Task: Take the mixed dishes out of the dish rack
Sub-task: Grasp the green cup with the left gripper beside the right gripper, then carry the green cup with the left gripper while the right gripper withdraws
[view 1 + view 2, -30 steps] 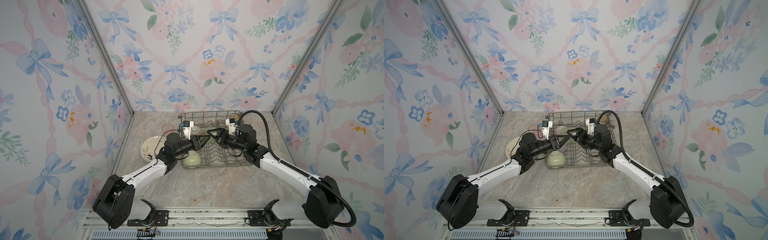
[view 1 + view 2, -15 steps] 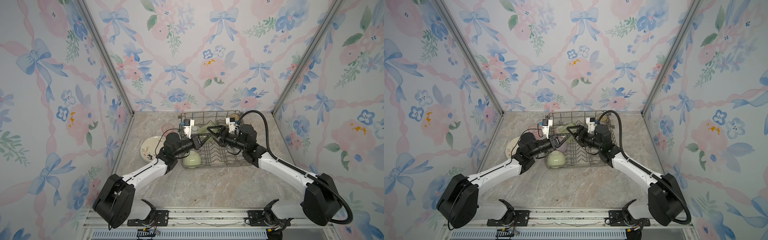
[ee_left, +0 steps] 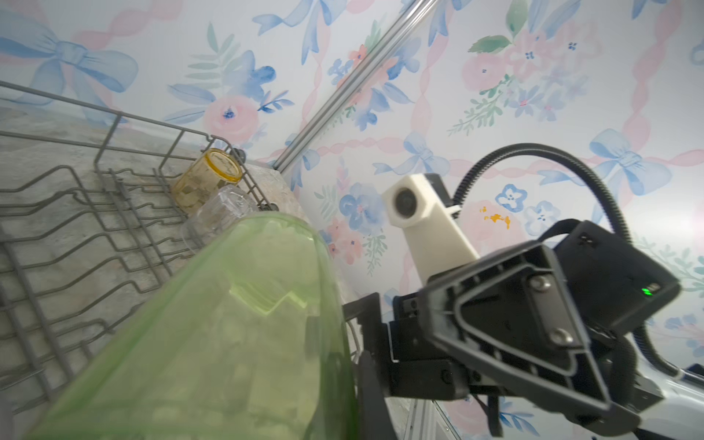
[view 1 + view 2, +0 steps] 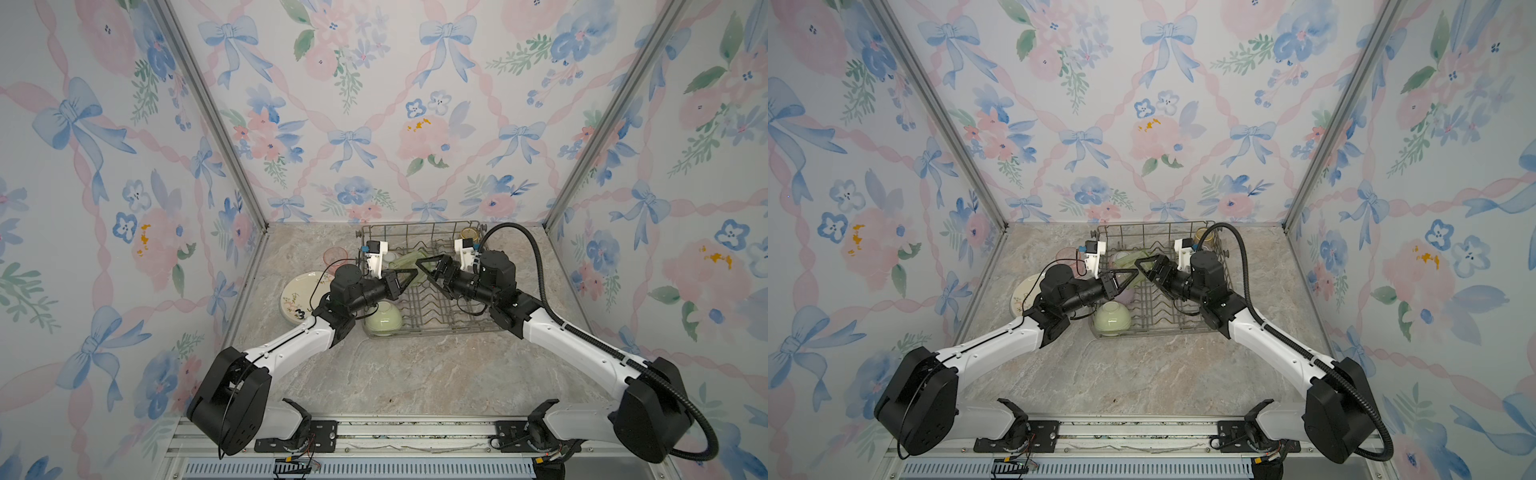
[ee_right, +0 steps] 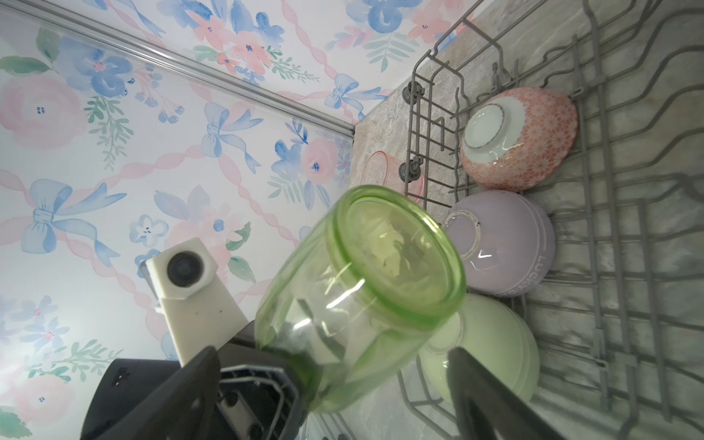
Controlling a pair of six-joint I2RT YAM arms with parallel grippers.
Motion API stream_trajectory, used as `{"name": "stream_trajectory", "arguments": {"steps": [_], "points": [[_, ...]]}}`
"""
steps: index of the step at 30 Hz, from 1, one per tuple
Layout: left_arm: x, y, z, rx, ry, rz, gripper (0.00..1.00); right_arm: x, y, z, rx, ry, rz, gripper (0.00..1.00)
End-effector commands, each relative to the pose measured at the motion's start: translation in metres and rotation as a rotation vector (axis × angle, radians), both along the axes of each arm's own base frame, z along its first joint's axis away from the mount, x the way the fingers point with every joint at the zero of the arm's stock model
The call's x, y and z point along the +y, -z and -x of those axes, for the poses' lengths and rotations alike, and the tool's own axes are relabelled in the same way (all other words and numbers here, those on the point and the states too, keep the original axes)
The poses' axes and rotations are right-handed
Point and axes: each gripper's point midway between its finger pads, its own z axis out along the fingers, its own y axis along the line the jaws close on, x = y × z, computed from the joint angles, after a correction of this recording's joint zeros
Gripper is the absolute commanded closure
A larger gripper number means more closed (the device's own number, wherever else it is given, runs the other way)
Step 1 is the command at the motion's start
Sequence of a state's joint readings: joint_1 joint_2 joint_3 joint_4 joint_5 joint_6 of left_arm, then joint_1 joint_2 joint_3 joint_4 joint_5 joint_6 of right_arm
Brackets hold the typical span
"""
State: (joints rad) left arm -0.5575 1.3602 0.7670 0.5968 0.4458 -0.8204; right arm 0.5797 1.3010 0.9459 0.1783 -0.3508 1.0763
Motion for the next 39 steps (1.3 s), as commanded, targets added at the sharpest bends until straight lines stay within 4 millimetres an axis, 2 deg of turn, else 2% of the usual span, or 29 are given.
{"name": "stream_trajectory", "arguments": {"steps": [1,7,10,17,20,24,30,39], "points": [[0.012,-0.006,-0.009,-0.038,-0.085,-0.085,1.00,-0.012,-0.002,0.003,-0.045,0.039,0.094,0.01],[0.018,-0.003,-0.014,-0.056,-0.171,-0.246,1.00,-0.029,0.012,0.001,-0.041,0.097,0.222,0.00],[0.029,0.000,-0.023,-0.056,-0.259,-0.379,1.00,-0.036,0.017,0.002,-0.049,0.114,0.265,0.00],[0.078,0.003,-0.056,-0.032,-0.468,-0.621,1.00,-0.060,0.024,0.008,-0.073,0.171,0.375,0.01],[0.096,0.003,-0.075,-0.002,-0.517,-0.688,1.00,-0.072,0.027,0.013,-0.083,0.190,0.415,0.01],[0.124,0.012,-0.105,0.093,-0.577,-0.773,1.00,-0.090,0.030,0.019,-0.092,0.220,0.479,0.01],[0.166,0.020,-0.141,0.195,-0.658,-0.799,1.00,-0.113,0.030,0.026,-0.114,0.257,0.557,0.02],[0.215,0.030,-0.177,0.294,-0.753,-0.823,1.00,-0.127,0.036,0.025,-0.087,0.244,0.595,0.02]]}}
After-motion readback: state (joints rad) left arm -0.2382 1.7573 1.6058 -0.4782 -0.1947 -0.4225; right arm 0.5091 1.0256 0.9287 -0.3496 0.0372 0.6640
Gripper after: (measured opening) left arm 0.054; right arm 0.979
